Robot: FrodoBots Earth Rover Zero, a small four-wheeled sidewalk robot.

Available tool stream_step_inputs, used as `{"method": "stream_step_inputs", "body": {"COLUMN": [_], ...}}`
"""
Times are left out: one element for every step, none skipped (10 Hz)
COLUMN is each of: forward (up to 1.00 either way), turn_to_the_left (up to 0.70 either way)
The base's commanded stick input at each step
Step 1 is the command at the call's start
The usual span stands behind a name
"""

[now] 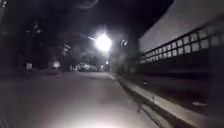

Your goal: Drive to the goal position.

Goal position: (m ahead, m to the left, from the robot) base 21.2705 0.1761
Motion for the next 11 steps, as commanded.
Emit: {"method": "stream_step_inputs", "body": {"forward": [0.49,0.49,0.49,0.49,0.49,0.49,0.49,0.49,0.49,0.49,0.49], "turn_to_the_left": [0.04,0.04,0.04,0.04,0.04,0.04,0.04,0.04,0.04,0.04,0.04]}}
